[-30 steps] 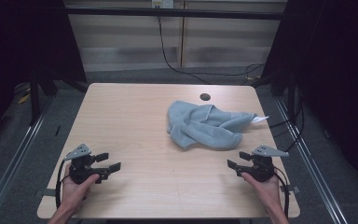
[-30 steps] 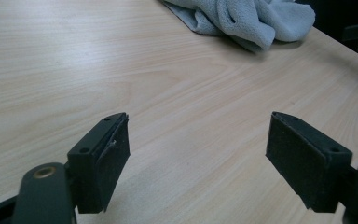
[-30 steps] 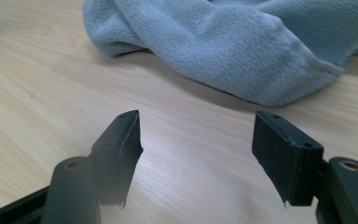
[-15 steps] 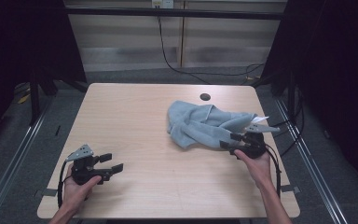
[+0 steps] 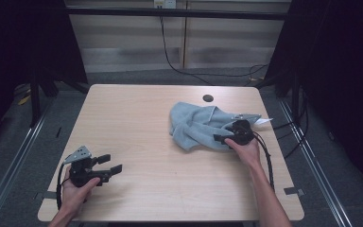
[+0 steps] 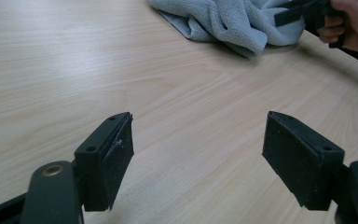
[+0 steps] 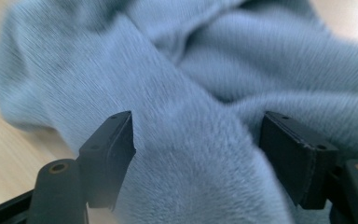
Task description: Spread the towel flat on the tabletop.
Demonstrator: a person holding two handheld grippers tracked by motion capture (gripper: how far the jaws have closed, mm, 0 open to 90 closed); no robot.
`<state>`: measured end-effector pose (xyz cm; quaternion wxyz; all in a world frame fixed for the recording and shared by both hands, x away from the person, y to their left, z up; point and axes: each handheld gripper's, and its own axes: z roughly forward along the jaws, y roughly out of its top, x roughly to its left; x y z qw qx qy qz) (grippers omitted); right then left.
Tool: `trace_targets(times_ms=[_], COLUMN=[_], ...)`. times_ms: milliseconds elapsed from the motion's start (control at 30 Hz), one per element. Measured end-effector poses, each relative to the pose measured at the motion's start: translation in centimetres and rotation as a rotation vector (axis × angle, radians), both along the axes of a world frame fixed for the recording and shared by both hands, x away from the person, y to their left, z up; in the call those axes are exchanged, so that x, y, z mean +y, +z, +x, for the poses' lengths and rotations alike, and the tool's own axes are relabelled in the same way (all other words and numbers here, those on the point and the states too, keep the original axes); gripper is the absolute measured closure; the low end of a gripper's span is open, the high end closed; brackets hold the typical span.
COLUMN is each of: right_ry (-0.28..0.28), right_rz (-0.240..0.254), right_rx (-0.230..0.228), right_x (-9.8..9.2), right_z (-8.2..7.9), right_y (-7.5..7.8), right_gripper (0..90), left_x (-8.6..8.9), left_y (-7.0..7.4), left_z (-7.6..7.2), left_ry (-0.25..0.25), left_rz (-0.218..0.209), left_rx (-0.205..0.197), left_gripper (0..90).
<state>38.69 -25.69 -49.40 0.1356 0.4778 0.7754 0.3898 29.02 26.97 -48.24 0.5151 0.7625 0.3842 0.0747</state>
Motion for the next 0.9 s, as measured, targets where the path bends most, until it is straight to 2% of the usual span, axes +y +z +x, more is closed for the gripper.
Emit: trace_targets(times_ms=[67, 100, 167, 267, 367, 400, 433, 533, 633, 800, 833, 900], right_ry=[0.002, -0.013, -0.026, 0.000, 0.027, 0.034, 0.045, 0.062, 0.105, 0.172, 0.194, 0.221], right_rz=[-0.011, -0.024, -0.030, -0.031, 0.000, 0.009, 0.017, 0.011, 0.021, 0.031, 0.027, 0.019], right_rx=[0.019, 0.016, -0.002, -0.007, -0.005, -0.007, -0.029, -0.040, -0.033, -0.022, -0.023, -0.024], right_x=[0.3, 0.5, 0.7, 1.0, 1.4, 1.6, 2.0, 2.6, 3.5, 5.0, 5.4, 6.1], right_z=[0.0, -0.2, -0.4, -1.0, -1.6, -1.9, -2.5, -3.1, -4.0, -5.4, -5.7, -6.3], right_y=[-1.0, -1.3, -1.4, -1.4, -1.5, -1.6, -1.8, -1.8, -1.8, -1.7, -1.7, -1.6], right_gripper=[29.9, 32.5, 44.9, 58.8, 65.1, 65.8, 67.2, 68.1, 68.3, 68.4, 68.4, 68.4], left_x=[0.0, 0.0, -0.1, -0.2, -0.4, -0.5, -0.5, -0.9, -1.5, -3.3, -3.6, -4.3], left_y=[0.0, 0.0, 0.0, -0.1, -0.1, -0.1, -0.2, -0.2, 0.0, 0.3, 0.5, 0.9], left_z=[0.0, 0.0, 0.0, 0.0, 0.0, 0.1, 0.1, 0.3, 0.8, 1.5, 1.6, 1.8], left_ry=[0.001, 0.001, 0.003, 0.002, -0.004, -0.003, -0.007, 0.005, 0.001, -0.071, -0.080, -0.095], left_rz=[0.002, 0.004, 0.006, 0.009, 0.014, 0.016, 0.016, 0.020, 0.006, 0.000, 0.004, -0.015], left_rx=[-0.001, 0.000, 0.000, 0.002, 0.003, 0.004, 0.006, 0.009, 0.017, 0.041, 0.037, 0.030], left_gripper=[24.3, 24.3, 24.3, 24.3, 24.3, 24.4, 24.5, 25.1, 25.9, 26.5, 26.5, 27.3])
